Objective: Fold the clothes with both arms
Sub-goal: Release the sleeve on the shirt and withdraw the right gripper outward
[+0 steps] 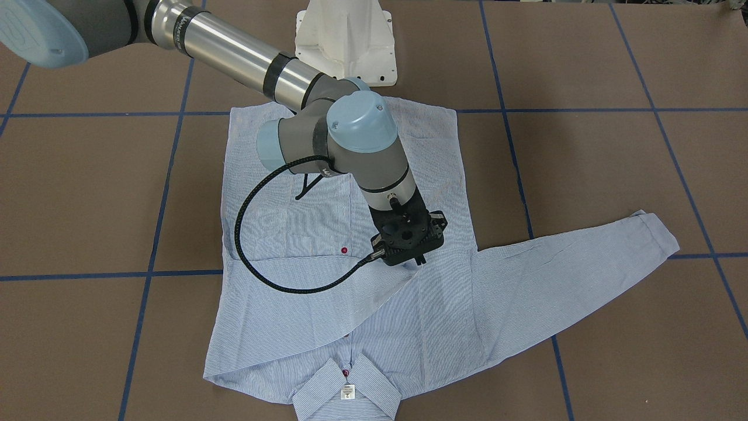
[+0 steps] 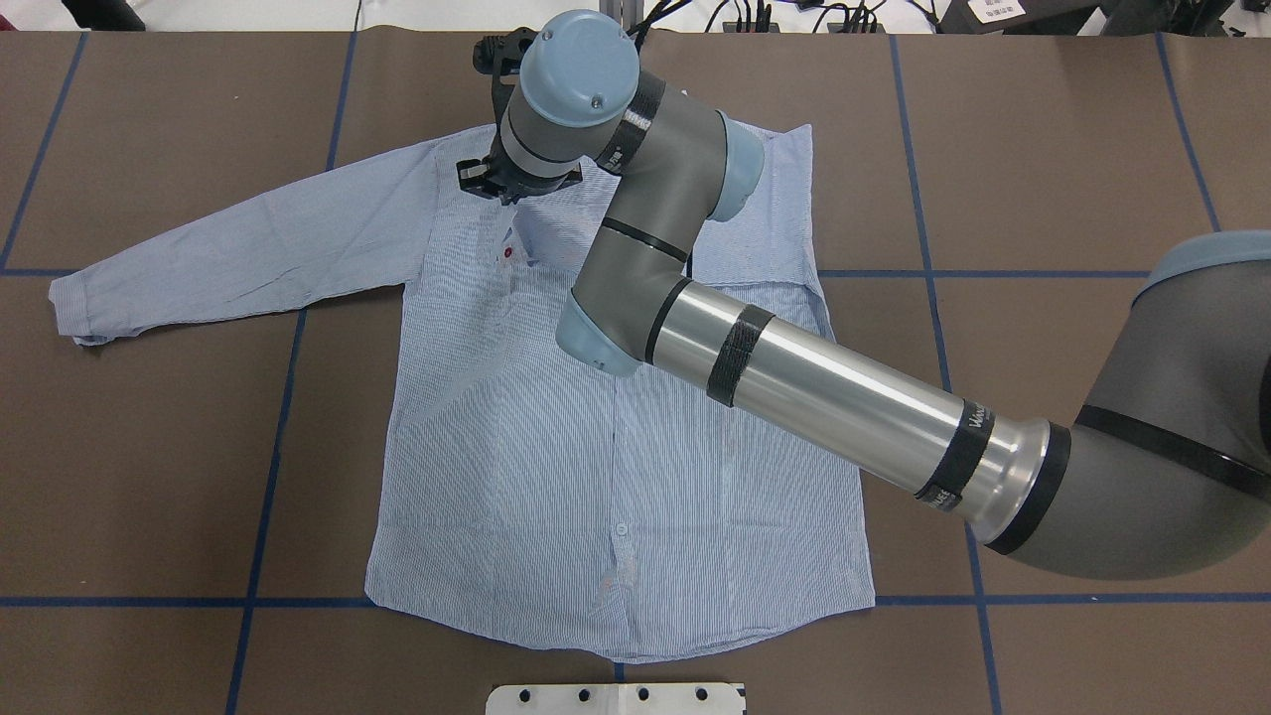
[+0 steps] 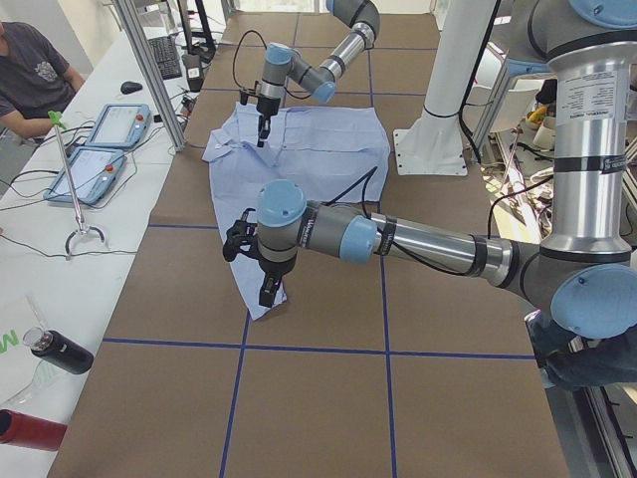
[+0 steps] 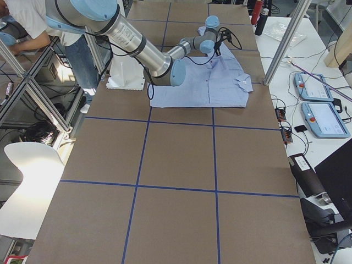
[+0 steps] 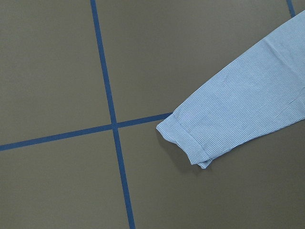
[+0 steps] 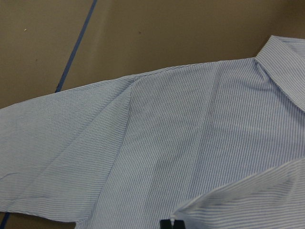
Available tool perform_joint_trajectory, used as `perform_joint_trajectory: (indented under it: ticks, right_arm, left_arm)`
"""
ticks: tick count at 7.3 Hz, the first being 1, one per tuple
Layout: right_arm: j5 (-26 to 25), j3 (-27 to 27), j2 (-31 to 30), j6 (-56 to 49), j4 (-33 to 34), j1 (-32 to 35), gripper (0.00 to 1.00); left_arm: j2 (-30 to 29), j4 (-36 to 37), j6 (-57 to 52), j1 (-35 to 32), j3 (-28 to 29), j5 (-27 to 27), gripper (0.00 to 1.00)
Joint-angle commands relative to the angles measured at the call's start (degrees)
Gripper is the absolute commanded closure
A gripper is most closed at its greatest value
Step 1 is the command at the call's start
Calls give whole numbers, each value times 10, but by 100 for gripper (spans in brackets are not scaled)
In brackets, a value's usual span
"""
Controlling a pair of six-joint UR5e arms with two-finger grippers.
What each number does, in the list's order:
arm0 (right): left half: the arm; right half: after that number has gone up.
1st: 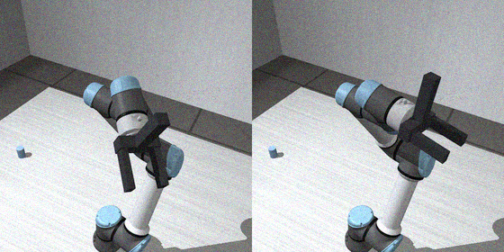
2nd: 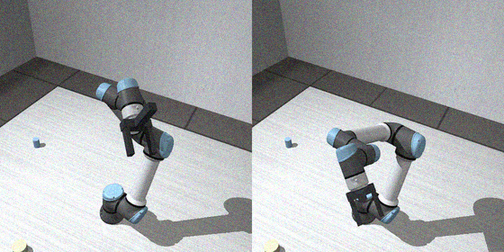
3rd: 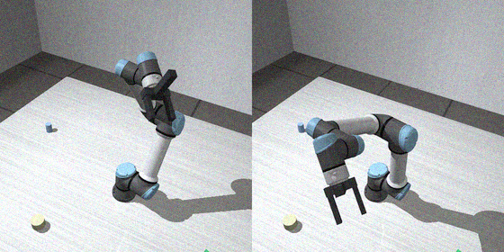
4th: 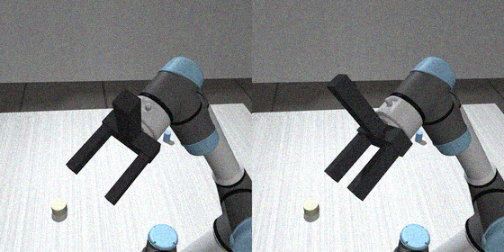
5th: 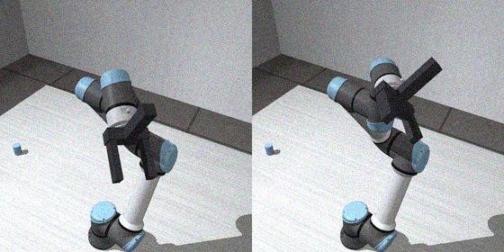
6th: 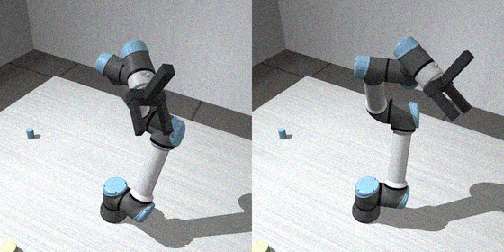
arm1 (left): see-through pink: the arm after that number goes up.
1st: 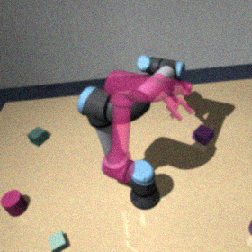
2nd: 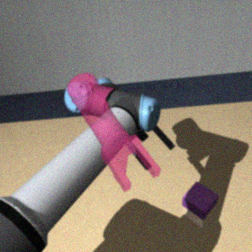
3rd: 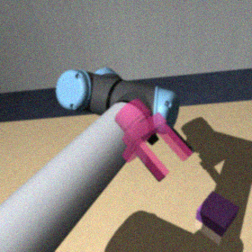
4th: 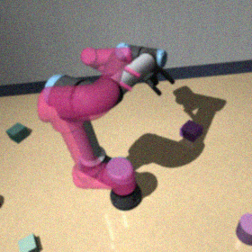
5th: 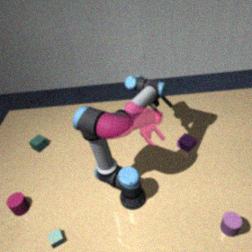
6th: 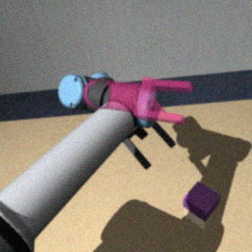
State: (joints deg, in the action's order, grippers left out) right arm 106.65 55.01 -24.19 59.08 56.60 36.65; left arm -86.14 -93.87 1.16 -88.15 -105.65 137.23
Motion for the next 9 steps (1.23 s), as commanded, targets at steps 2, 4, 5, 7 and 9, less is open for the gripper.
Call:
perform_joint_trajectory:
  ticks: [2,4,5,7,9]
  right_arm:
    - [-28,-7,1,24,0,-1,1]
    - [-29,-6,1,52,1,0,1]
    - [-27,3,-7,60,7,4,1]
    - [26,118,-103,49,68,41,1]
    - [93,166,-161,40,82,88,1]
  left_arm:
    - [-7,0,2,-1,0,0,0]
    - [-10,0,4,0,1,0,0]
    - [-17,2,8,1,4,-1,0]
    - [-45,-69,111,14,70,0,0]
    - [-38,-250,263,16,156,1,0]
